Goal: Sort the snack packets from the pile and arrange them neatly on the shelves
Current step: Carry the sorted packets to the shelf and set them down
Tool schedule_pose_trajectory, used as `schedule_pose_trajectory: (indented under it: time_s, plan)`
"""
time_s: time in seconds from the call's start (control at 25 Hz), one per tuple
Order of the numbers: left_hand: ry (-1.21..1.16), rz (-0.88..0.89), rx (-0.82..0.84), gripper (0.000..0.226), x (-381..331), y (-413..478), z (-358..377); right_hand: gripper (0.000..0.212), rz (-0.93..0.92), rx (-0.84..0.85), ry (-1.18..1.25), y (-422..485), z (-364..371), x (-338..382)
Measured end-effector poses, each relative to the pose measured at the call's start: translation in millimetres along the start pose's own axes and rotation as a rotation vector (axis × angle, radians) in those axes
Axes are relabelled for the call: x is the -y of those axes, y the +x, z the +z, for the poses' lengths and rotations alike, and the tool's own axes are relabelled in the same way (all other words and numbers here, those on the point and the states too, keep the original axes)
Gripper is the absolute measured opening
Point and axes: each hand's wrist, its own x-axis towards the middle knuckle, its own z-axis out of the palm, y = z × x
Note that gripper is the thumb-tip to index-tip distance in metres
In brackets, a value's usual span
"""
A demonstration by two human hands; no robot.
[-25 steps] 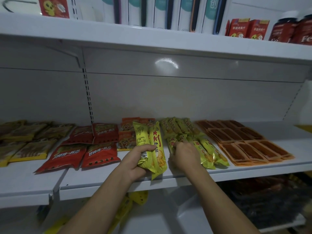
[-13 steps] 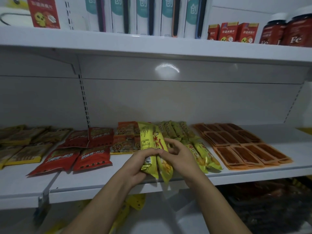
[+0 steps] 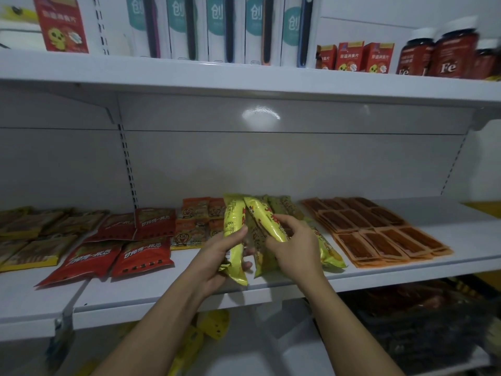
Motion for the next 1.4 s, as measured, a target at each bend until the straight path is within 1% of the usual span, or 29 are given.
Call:
schedule_pose_trajectory:
  time_s: [0.08, 0.16, 0.2, 0.28, 0.36, 0.44, 0.52, 0.6, 0.72, 0.8, 0.88, 1.0, 1.08, 1.12, 1.24, 1.32, 1.36, 1.4]
  plan:
    - [0.033, 0.003, 0.027, 0.039, 1, -1, -2, 0.053, -0.007, -0.028, -0.01, -2, 3, 3]
    - [0.037, 0.013, 0.042, 0.027, 1, 0, -4, 0.058, -0.016, -0.074, -0.057, -1, 6, 8]
    - [0.009, 0.013, 0.059, 0.026, 1, 0, -5, 0.061, -0.016, -0.098, -0.082, 0, 6, 11]
    - [-0.076, -0.001, 0.071, 0.032, -1, 4, -6, 0.061, -0.022, -0.14, -0.126, 4, 7, 17]
    - [-0.181, -0.026, 0.063, 0.031, -6, 10, -8, 0.058, -0.02, -0.146, -0.155, 6, 9, 22]
    - [-0.227, -0.034, 0.077, 0.03, -14, 13, -11, 0.055, -0.006, -0.128, -0.198, 7, 13, 27]
    - [-0.166, -0.021, 0.088, 0.029, -20, 16, -14, 0.054, 0.004, -0.112, -0.266, 9, 15, 33]
    - [-0.071, -0.029, 0.059, 0.029, -26, 25, -19, 0.056, 0.026, -0.098, -0.312, 15, 14, 38]
    - [-0.035, -0.052, 0.081, 0.014, -34, 37, -24, 0.059, 0.086, -0.07, -0.338, 29, 11, 38]
    - [0.017, -0.048, 0.058, 0.019, -35, 44, -27, 0.062, 0.147, -0.03, -0.306, 38, 7, 34]
    - [0.081, -0.043, -0.018, 0.021, -34, 55, -32, 0.061, 0.183, 0.013, -0.289, 48, 0, 28]
    - [0.104, -0.025, -0.087, 0.016, -38, 77, -36, 0.058, 0.155, 0.015, -0.197, 76, -18, 13]
    - [0.157, 0.024, -0.086, 0.019, -41, 89, -26, 0.066, 0.17, 0.037, -0.105, 102, -30, -3]
    - [0.19, 0.052, -0.101, 0.021, -42, 95, -19, 0.066, 0.164, 0.049, -0.098, 113, -34, -9]
    - [0.226, 0.089, -0.172, 0.017, -40, 123, 11, 0.049, 0.102, 0.097, -0.164, 149, -38, -33]
    - [0.259, 0.064, -0.221, 0.029, -36, 148, 24, 0.043, 0.083, 0.183, -0.267, 174, -36, -44]
    - [0.293, 0.05, -0.24, 0.038, -34, 160, 29, 0.043, 0.076, 0.212, -0.293, 186, -34, -50]
    - [0.342, 0.049, -0.258, 0.04, -32, 172, 35, 0.045, 0.065, 0.239, -0.295, 198, -30, -56]
